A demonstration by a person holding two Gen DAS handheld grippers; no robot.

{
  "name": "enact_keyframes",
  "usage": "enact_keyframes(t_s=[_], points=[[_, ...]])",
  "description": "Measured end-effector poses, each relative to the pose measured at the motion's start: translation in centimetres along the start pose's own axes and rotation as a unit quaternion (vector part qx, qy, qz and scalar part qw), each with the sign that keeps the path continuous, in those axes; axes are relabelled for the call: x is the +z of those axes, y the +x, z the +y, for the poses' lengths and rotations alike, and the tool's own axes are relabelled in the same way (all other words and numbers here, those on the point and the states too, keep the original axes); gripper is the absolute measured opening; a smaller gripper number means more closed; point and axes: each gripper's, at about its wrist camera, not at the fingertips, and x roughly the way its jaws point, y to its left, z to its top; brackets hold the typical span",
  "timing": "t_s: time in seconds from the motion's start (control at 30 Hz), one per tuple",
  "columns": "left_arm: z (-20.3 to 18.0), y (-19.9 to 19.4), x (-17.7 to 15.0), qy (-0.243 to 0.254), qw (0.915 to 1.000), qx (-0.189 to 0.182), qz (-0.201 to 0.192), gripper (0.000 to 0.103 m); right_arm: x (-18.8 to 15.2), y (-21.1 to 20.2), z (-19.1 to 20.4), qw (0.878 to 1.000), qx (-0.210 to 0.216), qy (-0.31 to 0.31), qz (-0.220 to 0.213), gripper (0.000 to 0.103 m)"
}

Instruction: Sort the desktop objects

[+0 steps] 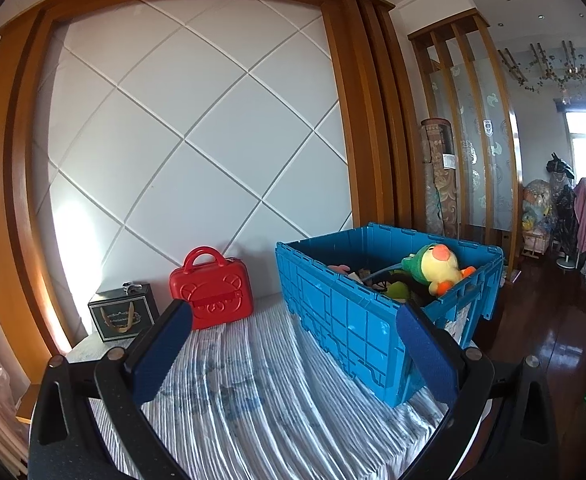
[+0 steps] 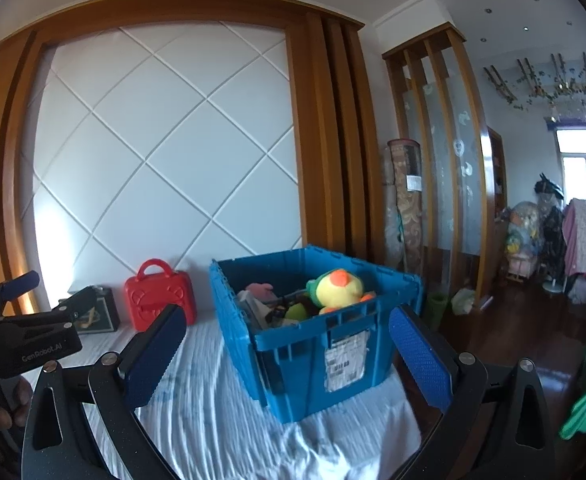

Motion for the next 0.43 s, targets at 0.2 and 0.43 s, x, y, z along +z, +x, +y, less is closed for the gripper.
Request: enact_keyframes(t_s=[0.2, 0.43], points=[[-0.4, 0.0, -0.3, 0.008, 0.9999, -0.007, 0.003, 0.103, -0.6, 0.8, 0.0, 1.000, -0.003, 0.000, 0.018, 0.103], [-1.3, -0.5, 0.0, 0.018, 0.9997, -0.016, -0.004, 0.103, -0.5, 0.6, -0.3, 1.000, -0.007, 0.001, 0.015, 0.103]])
